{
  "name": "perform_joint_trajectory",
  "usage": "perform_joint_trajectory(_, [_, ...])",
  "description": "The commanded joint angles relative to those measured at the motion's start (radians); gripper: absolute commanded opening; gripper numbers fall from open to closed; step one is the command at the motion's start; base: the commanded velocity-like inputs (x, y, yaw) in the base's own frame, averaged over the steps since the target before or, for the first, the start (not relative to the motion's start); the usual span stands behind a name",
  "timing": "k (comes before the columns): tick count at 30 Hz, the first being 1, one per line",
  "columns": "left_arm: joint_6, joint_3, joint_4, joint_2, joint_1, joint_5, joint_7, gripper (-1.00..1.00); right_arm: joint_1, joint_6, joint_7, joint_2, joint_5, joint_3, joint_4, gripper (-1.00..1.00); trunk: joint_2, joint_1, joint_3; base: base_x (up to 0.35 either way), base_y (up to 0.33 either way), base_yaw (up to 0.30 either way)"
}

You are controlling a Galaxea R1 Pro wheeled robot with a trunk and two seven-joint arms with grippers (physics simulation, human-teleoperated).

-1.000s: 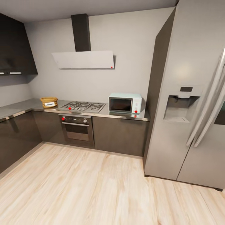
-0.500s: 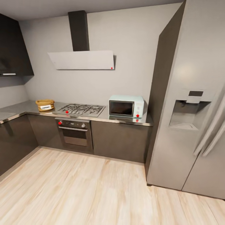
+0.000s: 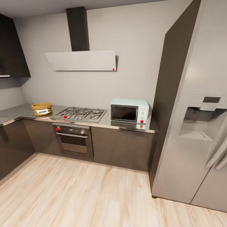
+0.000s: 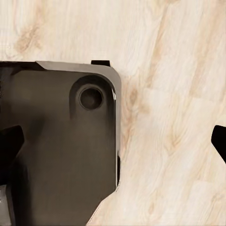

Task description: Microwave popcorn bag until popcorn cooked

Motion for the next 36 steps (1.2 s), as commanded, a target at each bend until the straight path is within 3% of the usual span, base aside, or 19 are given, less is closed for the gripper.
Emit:
perform_joint_trajectory(1, [0.000, 0.006, -0.002, 0.000, 0.000, 0.000, 0.000, 1.00, -0.001, -0.004, 0.000, 0.000, 0.000, 0.000, 0.001, 1.00, 0.006, -0.003, 0.002, 0.324, 0.126, 0.000])
perform_joint_trajectory(18, [0.020, 0.007, -0.002, 0.009, 0.000, 0.000, 0.000, 1.00, -0.001, -0.004, 0.000, 0.000, 0.000, 0.000, 0.001, 1.00, 0.125, -0.068, 0.055, 0.312, 0.138, -0.008])
perform_joint_trajectory(23, [0.059, 0.008, -0.002, 0.009, 0.001, 0.000, -0.002, 1.00, -0.001, -0.004, 0.000, 0.000, 0.000, 0.000, 0.001, 1.00, 0.160, -0.087, 0.071, 0.324, 0.085, -0.225])
perform_joint_trajectory(36, [0.062, 0.008, -0.002, 0.009, 0.000, 0.000, -0.002, 1.00, -0.001, -0.004, 0.000, 0.000, 0.000, 0.000, 0.001, 1.00, 0.244, -0.133, 0.108, 0.326, 0.080, -0.275])
